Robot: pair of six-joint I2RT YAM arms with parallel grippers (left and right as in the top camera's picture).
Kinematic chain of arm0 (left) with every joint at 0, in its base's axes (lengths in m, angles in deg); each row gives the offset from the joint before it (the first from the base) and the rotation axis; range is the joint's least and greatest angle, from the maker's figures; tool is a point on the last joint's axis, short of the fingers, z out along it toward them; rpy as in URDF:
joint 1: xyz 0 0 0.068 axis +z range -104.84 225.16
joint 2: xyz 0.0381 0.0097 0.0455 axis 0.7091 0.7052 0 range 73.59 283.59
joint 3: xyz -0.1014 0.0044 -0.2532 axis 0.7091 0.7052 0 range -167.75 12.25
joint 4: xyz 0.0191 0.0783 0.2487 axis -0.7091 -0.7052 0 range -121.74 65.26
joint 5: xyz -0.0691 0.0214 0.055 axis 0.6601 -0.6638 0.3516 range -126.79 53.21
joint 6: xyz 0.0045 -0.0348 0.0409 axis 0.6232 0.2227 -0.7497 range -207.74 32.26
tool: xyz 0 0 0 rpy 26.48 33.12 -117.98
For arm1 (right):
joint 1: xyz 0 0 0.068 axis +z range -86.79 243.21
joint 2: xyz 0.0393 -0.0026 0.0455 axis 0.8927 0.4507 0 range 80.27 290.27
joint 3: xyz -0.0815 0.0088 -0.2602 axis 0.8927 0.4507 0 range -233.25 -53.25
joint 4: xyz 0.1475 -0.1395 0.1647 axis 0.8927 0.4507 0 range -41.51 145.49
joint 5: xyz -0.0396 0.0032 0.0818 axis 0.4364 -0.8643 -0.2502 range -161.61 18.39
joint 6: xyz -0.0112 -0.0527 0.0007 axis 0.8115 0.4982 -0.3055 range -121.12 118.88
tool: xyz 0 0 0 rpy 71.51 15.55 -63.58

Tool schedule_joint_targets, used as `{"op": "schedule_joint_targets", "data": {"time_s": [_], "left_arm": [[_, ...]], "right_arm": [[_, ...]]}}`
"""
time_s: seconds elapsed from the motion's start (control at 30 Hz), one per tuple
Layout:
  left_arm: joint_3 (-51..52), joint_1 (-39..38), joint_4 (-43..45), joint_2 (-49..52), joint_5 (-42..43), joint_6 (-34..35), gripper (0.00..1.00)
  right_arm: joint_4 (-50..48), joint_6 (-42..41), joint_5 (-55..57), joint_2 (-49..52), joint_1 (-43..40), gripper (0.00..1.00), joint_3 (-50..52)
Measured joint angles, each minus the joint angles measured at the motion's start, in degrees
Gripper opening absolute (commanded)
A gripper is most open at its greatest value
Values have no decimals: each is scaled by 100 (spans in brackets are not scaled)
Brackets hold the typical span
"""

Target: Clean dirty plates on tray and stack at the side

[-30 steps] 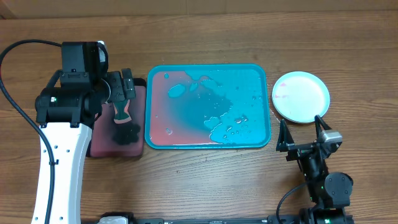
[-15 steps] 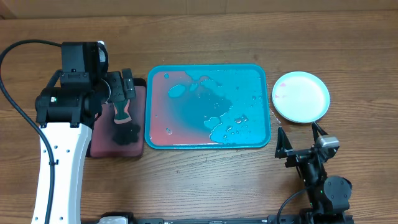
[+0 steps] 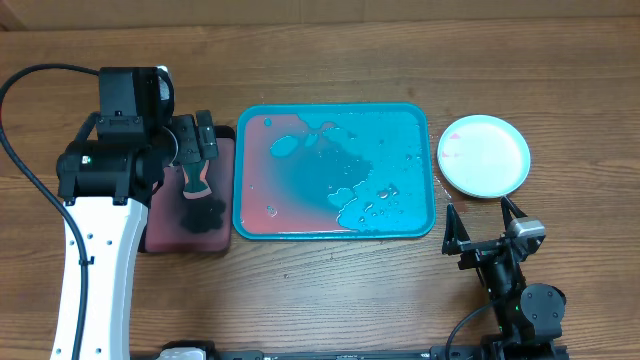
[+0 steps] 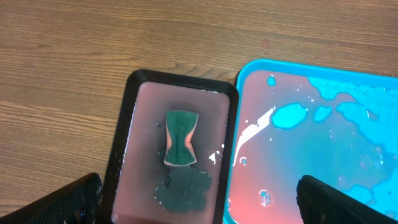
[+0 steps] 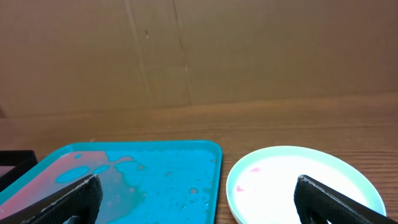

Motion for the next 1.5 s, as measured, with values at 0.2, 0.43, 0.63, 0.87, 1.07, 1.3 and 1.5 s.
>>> {"op": "schedule_joint_targets", "data": {"time_s": [0.2, 0.43, 0.63, 0.87, 1.07, 1.3, 1.5], "left_arm": [[0, 0, 0, 0, -2, 0, 100], [20, 0, 17, -33, -24, -9, 100], [975, 0, 1228, -1104, 13, -234, 100], [3412, 2, 3805, -3436, 632, -1285, 99], [5932, 79, 5165, -5606, 782, -1587, 100], [7626, 153, 5532, -7180, 796, -1604, 100], [8282, 153, 5525, -7687, 796, -1593, 100]], "right_arm": [[-4, 0, -2, 0, 0, 100, 0], [-2, 0, -2, 0, 0, 100, 0], [4, 0, 0, -2, 0, 100, 0], [2, 0, 0, -2, 0, 100, 0], [4, -2, 2, -7, 0, 100, 0], [2, 0, 0, -9, 0, 100, 0], [9, 0, 0, -9, 0, 100, 0]]}}
